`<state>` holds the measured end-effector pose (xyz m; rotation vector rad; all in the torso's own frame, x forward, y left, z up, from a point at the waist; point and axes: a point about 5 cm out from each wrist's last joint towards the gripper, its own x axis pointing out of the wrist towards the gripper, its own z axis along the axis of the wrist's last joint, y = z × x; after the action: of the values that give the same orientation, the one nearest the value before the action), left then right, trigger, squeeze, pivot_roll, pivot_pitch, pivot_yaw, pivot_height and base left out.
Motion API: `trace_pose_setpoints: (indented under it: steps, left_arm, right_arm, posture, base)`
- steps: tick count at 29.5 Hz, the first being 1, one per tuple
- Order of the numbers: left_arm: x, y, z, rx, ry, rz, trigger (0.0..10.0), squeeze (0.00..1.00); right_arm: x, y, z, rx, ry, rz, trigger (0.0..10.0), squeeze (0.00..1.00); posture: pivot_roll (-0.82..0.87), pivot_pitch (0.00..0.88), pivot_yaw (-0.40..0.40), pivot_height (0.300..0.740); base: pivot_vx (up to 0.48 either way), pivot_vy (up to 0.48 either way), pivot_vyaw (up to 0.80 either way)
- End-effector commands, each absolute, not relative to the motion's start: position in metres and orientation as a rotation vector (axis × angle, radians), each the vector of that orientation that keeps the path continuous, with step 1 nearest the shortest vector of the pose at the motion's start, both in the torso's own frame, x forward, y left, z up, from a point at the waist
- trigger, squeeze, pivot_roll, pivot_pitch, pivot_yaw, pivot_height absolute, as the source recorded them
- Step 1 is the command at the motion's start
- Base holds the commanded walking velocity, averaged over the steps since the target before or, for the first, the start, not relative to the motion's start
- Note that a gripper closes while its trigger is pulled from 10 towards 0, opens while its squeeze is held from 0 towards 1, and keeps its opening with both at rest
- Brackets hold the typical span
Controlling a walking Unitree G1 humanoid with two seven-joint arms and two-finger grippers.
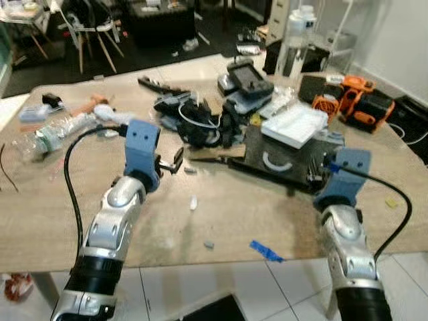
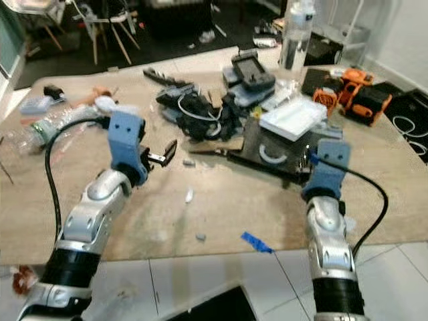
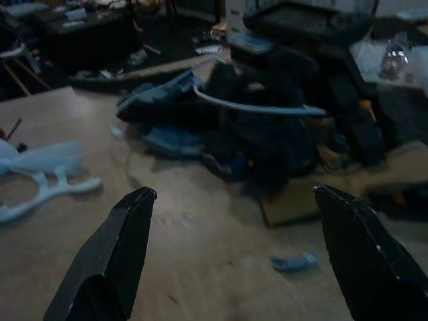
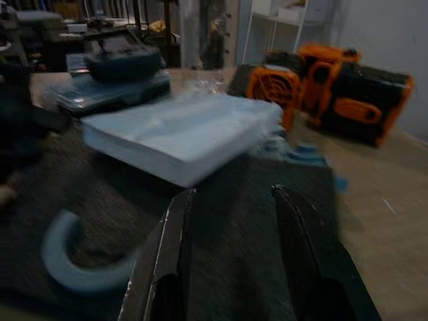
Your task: Picking trash to rubbish bin
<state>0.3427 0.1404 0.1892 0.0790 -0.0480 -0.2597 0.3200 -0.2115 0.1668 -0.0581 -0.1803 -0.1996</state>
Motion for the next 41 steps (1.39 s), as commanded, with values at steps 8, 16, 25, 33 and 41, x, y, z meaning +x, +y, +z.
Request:
trace_pose_setpoints:
  steps: [8, 16, 25, 33, 41]
  left_arm:
    - [0.343, 0.147, 0.182, 0.101, -0.018, -0.236, 10.0, 0.00]
    - [0.340, 0.146, 0.181, 0.115, -0.021, -0.269, 10.0, 0.00]
    - [0.332, 0.133, 0.185, 0.135, -0.027, -0.460, 10.0, 0.00]
    - [0.330, 0.131, 0.189, 0.131, -0.045, -0.489, 10.0, 0.00]
    - [0.332, 0.130, 0.193, 0.127, -0.052, -0.498, 10.0, 0.00]
  right_arm:
    - [0.319, -0.203, 0.163, -0.038, -0.151, -0.151, 10.0, 0.00]
    - [0.315, -0.196, 0.157, -0.086, -0.105, -0.082, 10.0, 0.00]
    - [0.311, -0.196, 0.154, -0.193, -0.038, 0.058, 10.0, 1.00]
    - [0.307, -0.199, 0.167, -0.326, -0.104, 0.122, 10.0, 1.00]
    - [0.314, -0.214, 0.164, -0.341, -0.149, 0.213, 10.0, 0.00]
  posture:
    - [-0.02, 0.109, 0.065, 0.740]
    - [-0.01, 0.118, 0.070, 0.740]
    - [-0.02, 0.127, 0.076, 0.740]
    - [-0.02, 0.133, 0.080, 0.740]
    - [-0.02, 0.151, 0.097, 0.740]
  base:
    - [0.122, 0.000, 0.00]
    - [0.000, 0.000, 0.00]
    - [0.000, 0.000, 0.00]
    - [0.000, 0.000, 0.00]
    - [0.000, 0.000, 0.00]
